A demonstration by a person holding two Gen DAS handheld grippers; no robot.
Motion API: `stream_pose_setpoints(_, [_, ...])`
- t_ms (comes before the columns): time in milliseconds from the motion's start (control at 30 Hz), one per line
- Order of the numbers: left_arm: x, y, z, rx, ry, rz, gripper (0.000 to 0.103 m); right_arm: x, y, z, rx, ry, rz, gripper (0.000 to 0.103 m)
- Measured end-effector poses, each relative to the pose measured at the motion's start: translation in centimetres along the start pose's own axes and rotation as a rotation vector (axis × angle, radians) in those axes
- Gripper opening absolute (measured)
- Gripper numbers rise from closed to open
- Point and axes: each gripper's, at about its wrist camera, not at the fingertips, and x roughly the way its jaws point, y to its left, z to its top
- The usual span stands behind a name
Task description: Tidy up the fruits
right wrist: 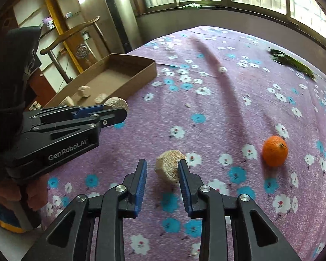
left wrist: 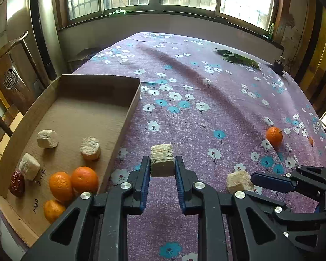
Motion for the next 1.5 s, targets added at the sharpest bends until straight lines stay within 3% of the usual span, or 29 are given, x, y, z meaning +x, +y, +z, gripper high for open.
stream_pose_setpoints(100, [-0.5,0.6,-0.4,0.0,-0.009,0.006,0.021,-0.4,0.4,-0.1,0.004,-0.01,-0.039,0.036])
stream_pose_setpoints(200, [-1.0,0.9,-0.7,0.0,-0.023,0.005,0.021,0.0,0.4,-0.4,0.015,-0.006,-0.091,0.049])
stream_pose_setpoints(300, [-1.3,1.1,-1.0,0.001,-0.032,0.0,0.021,0.9,0.8,-0.7,0.017,0.009,-0.074,0.049])
stream_pose_setpoints(500, [-1.2,1.5,-1.6,-0.009,-0.023,-0.017,0.021,3.2,1.0,-0.6,0.033,0.015,-0.137,0.049])
stream_pose_setpoints(633, [-1.1,2.0,-1.8,-0.018,-0.02,-0.02,0.021,3.0,0.7,-0.9,0.074,-0.035,-0.135,0.068])
stream_pose_setpoints(733, [-1.1,2.1,-2.0,-0.02,-0.021,-0.024,0.021,3.1,1.2,-1.1,0.05,-0.05,-0.149,0.073])
stream_pose_setpoints(900, [-0.8,2.2,-2.1,-0.02,-0.007,-0.036,0.021,3.5,1.8,-0.9,0.019,-0.03,-0.195,0.07])
stream_pose_setpoints(967, [-0.8,2.2,-2.2,-0.021,-0.005,-0.035,0.021,3.4,1.6,-0.9,0.021,-0.025,-0.201,0.051])
stream_pose_setpoints(1067, [-0.9,2.4,-2.2,-0.025,-0.006,-0.034,0.021,3.1,1.6,-0.9,0.001,-0.011,-0.187,0.034])
stream_pose_setpoints(1500, [-3.1,3.8,-1.9,-0.038,-0.06,-0.003,0.021,0.6,3.8,0.8,-0.027,-0.068,-0.091,0.034])
